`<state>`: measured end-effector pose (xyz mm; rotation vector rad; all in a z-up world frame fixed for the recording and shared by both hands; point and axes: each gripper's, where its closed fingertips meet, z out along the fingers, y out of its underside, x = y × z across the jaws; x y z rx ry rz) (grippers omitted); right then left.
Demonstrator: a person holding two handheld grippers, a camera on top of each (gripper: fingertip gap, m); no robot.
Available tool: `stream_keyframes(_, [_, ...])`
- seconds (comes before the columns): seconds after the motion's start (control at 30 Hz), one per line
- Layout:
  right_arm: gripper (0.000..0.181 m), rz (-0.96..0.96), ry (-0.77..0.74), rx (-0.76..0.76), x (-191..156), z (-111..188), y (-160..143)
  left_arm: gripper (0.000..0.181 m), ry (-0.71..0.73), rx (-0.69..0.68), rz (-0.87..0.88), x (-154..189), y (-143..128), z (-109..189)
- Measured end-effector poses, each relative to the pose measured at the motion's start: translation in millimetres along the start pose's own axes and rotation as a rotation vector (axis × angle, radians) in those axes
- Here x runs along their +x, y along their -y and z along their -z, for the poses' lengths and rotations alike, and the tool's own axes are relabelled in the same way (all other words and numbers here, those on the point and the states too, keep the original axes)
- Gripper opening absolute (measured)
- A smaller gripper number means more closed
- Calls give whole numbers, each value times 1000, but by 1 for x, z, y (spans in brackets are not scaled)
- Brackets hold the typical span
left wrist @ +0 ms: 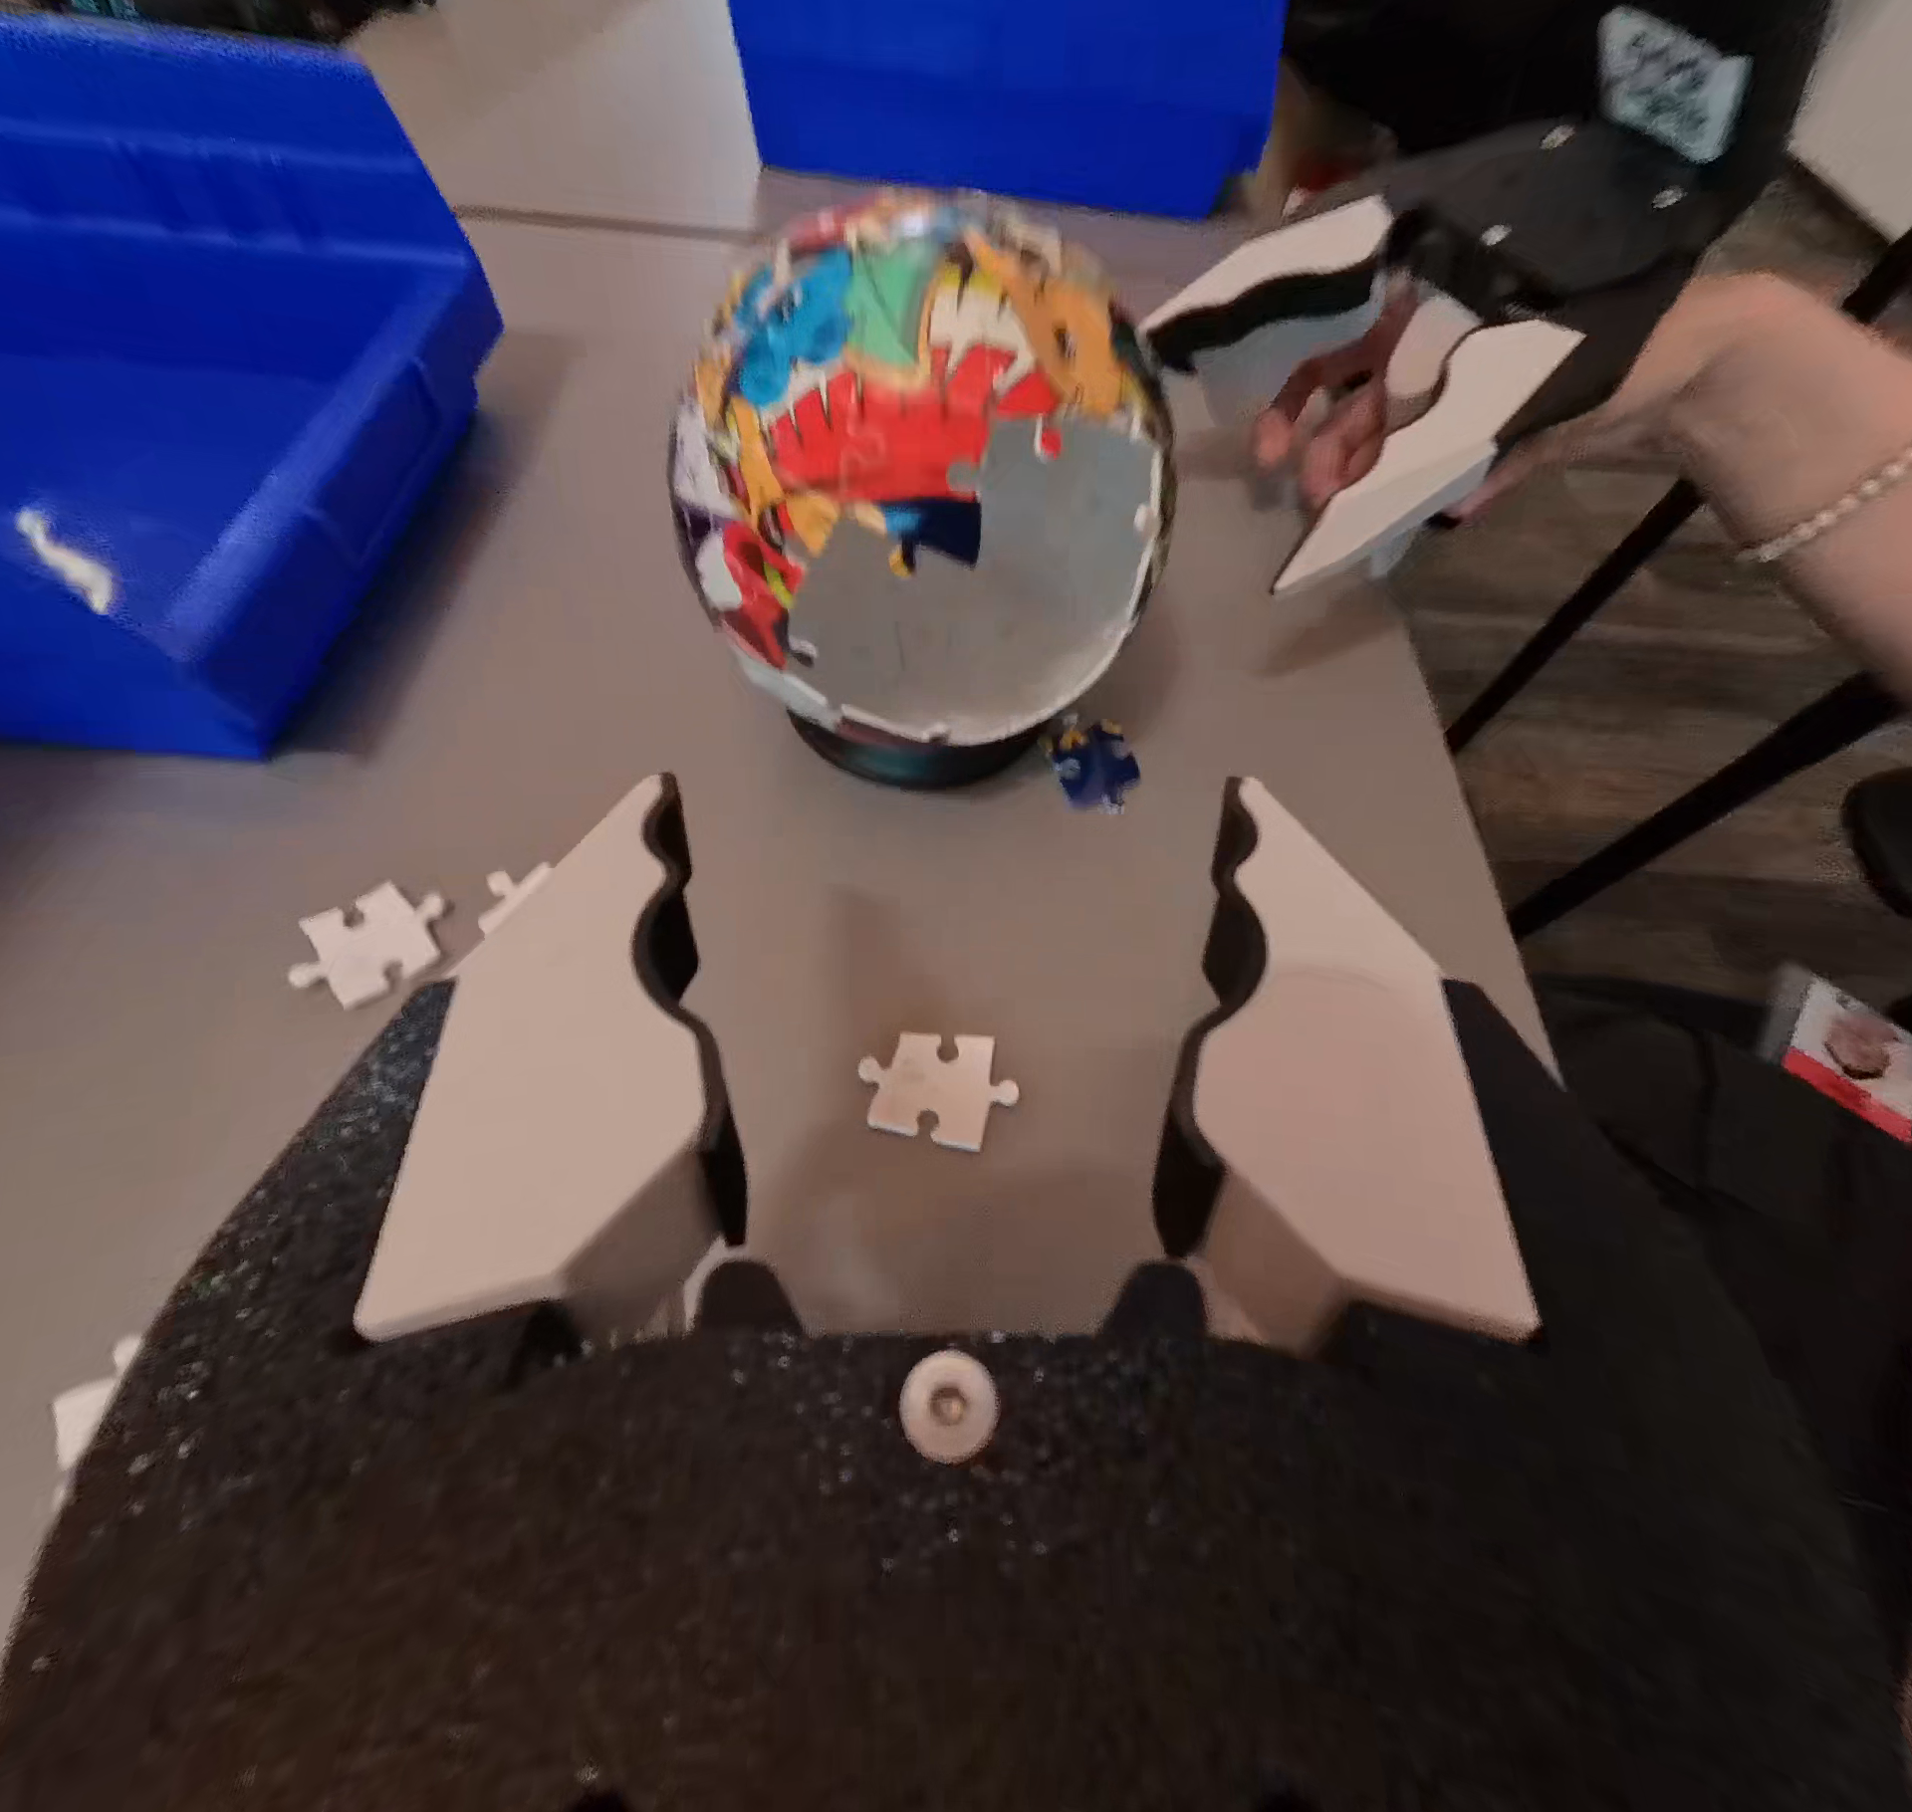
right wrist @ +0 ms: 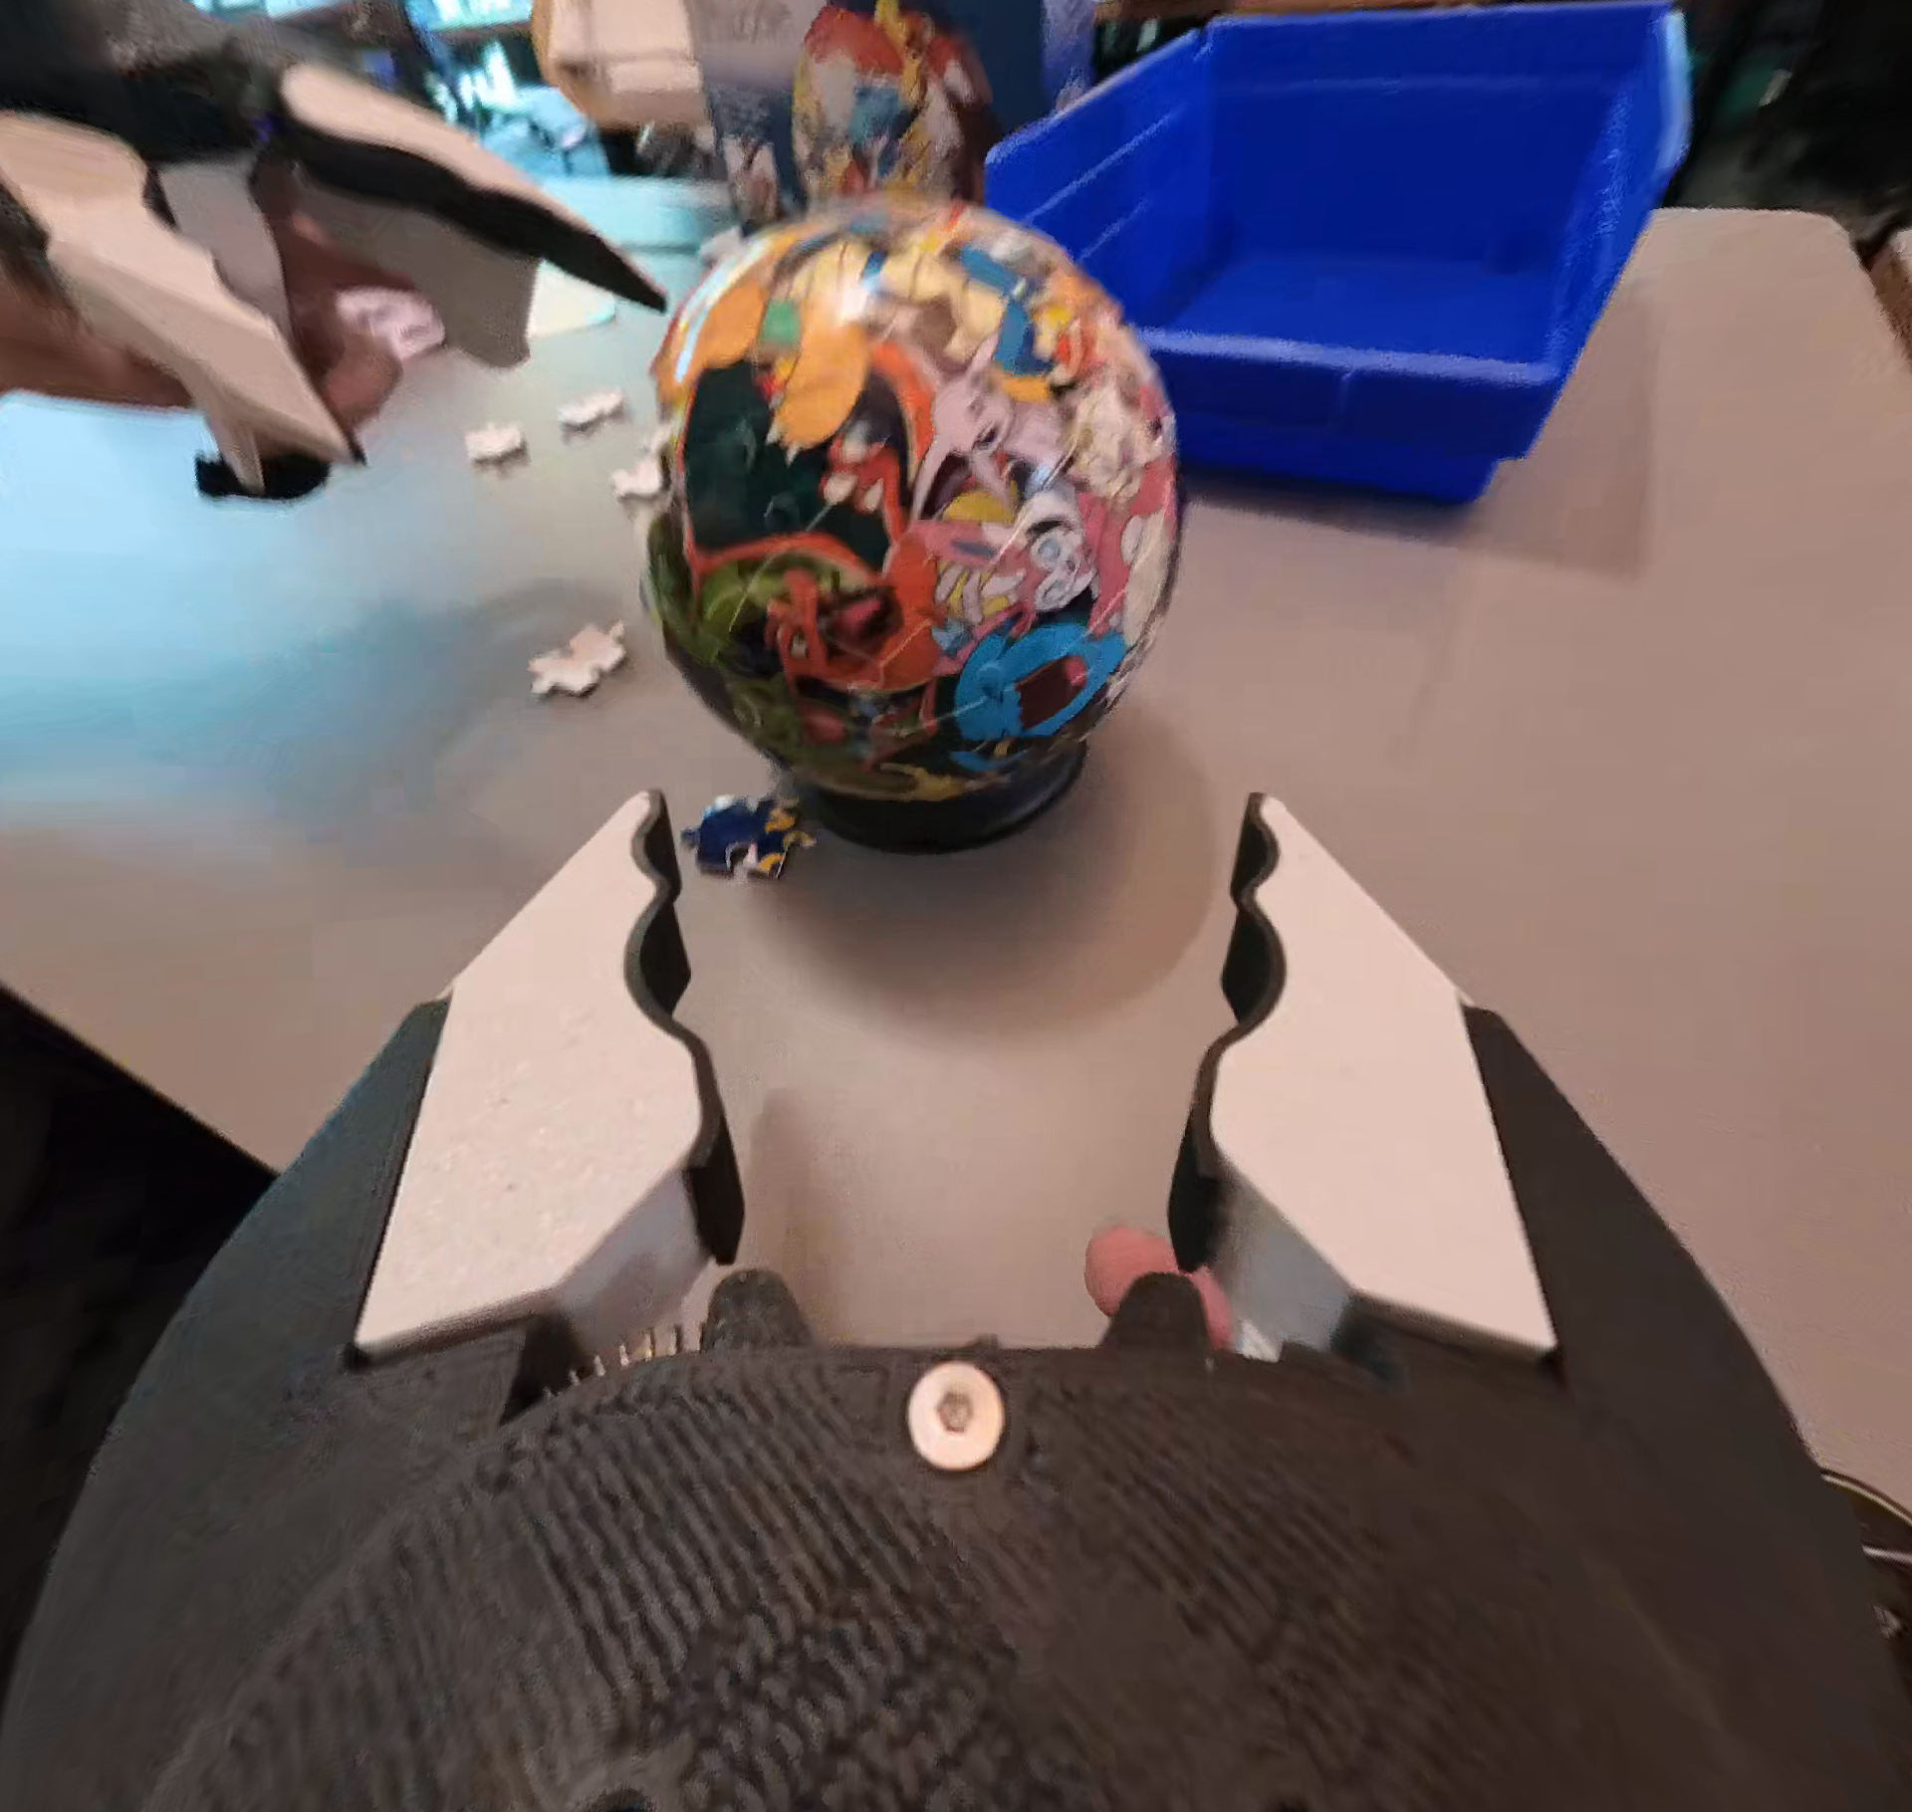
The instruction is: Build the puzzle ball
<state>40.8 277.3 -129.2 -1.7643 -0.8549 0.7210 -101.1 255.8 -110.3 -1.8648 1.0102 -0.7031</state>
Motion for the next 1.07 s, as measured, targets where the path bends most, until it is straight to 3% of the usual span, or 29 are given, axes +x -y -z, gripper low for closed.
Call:
stream_keyframes(0.1, [102, 200, -21, -49, -4, -4, -19, 58, 88, -73, 37, 13, -21, -17])
stream_keyframes(0.2, [106, 218, -124, -114, 18, -7, -26, 51, 134, -161, -11, 38, -38, -41])
stream_keyframes(0.27, [99, 211, -131, -128, 25, -7, -23, 52, 174, -221, -61, 43, -48, -55])
stream_keyframes(0.4, [90, 195, -260, -103, 47, -3, -15, 52, 195, -256, 6, 41, -52, -80])
stream_keyframes(0.5, [89, 202, -352, -124, 59, -2, -17, 36, 181, -262, 47, 35, -48, -90])
stream_keyframes(0.57, [89, 207, -373, -133, 61, -1, -19, 23, 185, -261, 29, 32, -48, -88])
stream_keyframes(0.67, [83, 182, -345, -160, 55, 0, -35, 22, 134, -264, 10, 36, -52, -81])
stream_keyframes(0.8, [78, 133, -379, -5, 47, 12, -18, 22, 39, -263, 76, 41, -62, -58])
stream_keyframes(0.9, [79, 155, -268, 34, 19, 10, -8, 21, -170, -132, 332, 54, -47, -40])
stream_keyframes(1.0, [86, 434, -246, 70, -20, 13, 13, 21, -558, 209, 723, 64, 8, -7])
stream_keyframes(1.07, [76, 585, -210, 85, -56, 12, 25, 21, -822, 372, 921, 62, 34, 20])
